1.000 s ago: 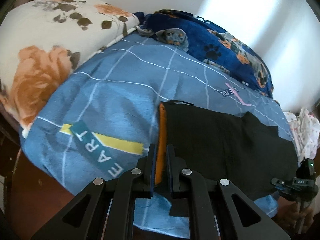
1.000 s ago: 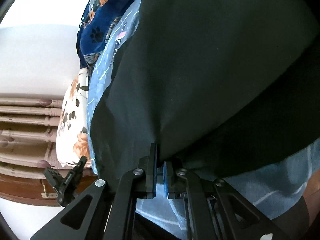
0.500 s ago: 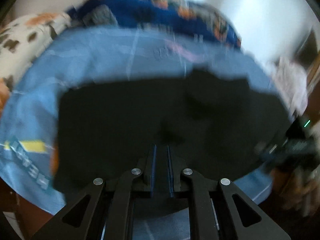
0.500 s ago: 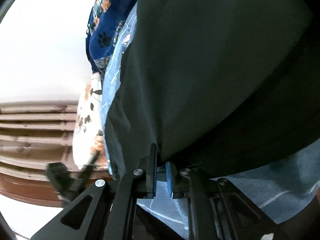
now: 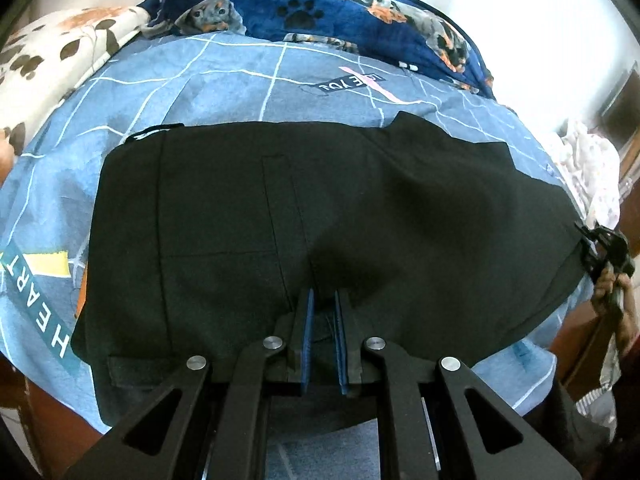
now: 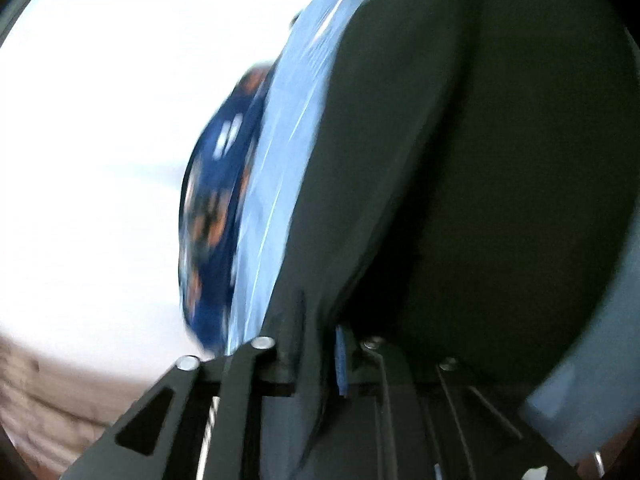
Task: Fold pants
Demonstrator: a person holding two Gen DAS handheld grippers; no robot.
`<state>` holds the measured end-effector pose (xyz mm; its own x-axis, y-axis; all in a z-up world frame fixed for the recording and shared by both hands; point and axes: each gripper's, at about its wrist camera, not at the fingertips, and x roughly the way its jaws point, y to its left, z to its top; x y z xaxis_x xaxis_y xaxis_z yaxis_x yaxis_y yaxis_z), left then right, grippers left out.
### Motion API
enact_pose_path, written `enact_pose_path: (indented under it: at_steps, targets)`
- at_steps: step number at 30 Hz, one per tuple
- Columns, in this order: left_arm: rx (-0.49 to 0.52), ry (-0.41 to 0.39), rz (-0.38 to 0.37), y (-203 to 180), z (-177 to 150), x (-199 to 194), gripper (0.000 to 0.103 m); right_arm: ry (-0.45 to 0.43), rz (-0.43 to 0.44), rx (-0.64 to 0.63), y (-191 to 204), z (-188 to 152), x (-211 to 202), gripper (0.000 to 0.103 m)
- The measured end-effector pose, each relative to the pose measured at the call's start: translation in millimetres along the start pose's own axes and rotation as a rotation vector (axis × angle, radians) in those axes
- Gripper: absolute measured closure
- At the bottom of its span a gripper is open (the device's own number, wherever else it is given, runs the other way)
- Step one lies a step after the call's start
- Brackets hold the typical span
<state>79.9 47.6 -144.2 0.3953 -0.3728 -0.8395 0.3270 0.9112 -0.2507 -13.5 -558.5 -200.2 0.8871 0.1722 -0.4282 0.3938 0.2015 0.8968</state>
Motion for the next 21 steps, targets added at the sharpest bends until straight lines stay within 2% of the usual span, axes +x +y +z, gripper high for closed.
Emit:
enact_pose_path:
  at_steps: [2, 4, 8, 11, 14, 16, 19, 21]
  targets:
    - [0.010, -0.002, 0.006, -1, 0, 0, 0.092, -0.023, -0.013, 0.034, -15, 30, -11, 0.102]
    - [0.021, -0.001, 0.013, -2, 1, 1, 0.092, -0.027, -0.042, 0.019, -13, 40, -18, 0.100]
    - [0.034, 0.008, 0.020, -1, 3, -1, 0.092, -0.026, -0.095, -0.101, 12, 30, -42, 0.101]
    - [0.047, 0.013, 0.014, -1, 4, -1, 0.092, -0.030, -0.100, -0.087, 1, 22, -68, 0.101]
    - [0.082, 0.018, 0.026, -3, 4, 0, 0.092, 0.012, -0.138, -0.063, -23, 19, -70, 0.101]
    - [0.090, 0.022, 0.020, -2, 5, 0, 0.091, 0.020, -0.087, 0.011, -43, 16, -70, 0.102]
    - [0.080, 0.024, -0.003, 2, 6, 0, 0.091, 0.009, -0.071, 0.007, -43, 15, -68, 0.102]
    - [0.073, 0.022, -0.014, 4, 6, -2, 0.091, 0.022, -0.022, 0.080, -52, 17, -64, 0.102]
